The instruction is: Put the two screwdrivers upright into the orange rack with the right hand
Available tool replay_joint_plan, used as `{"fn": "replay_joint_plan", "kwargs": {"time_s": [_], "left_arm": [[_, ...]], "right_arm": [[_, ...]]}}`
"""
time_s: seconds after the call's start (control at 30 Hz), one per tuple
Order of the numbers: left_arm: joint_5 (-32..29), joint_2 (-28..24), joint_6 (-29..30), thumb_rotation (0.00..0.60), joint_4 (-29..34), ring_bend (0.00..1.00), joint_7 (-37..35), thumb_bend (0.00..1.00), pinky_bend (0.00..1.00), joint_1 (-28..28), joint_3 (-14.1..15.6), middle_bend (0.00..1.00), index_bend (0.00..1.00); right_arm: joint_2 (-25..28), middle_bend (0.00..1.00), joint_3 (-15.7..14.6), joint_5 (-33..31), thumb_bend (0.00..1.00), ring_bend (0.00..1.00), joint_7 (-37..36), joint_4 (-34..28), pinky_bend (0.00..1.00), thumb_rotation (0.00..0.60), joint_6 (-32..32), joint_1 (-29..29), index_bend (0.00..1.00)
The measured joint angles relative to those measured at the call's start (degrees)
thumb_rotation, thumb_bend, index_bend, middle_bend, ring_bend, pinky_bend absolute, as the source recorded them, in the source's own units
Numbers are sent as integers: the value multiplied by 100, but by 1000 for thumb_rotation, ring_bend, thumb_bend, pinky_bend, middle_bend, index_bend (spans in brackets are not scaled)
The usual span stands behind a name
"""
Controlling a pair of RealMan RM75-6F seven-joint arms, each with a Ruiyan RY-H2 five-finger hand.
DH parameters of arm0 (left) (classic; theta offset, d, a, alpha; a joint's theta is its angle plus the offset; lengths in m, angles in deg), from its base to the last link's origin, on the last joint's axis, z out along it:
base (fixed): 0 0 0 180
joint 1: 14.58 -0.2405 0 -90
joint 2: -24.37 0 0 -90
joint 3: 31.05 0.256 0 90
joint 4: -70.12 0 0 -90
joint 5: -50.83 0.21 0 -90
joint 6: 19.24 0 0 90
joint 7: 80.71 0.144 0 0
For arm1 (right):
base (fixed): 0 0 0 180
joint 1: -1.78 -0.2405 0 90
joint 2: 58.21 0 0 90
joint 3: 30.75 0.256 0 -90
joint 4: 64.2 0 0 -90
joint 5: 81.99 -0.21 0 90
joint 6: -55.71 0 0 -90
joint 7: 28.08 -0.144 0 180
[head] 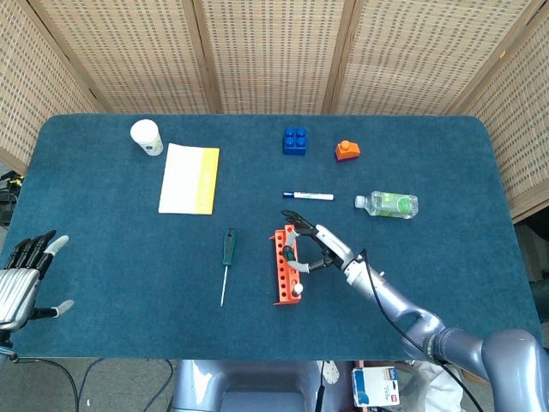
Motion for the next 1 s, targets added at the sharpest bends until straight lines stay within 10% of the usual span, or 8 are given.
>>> {"fn": "replay_joint_plan", "kwargs": {"time_s": [1.0], "left_arm": [[-20,18,-11,600,-4,0,42,0,0,11,8,0,0]], "right_arm": [[-77,0,-252,68,284,0,-257,273,0,600,116,-60,517]]}}
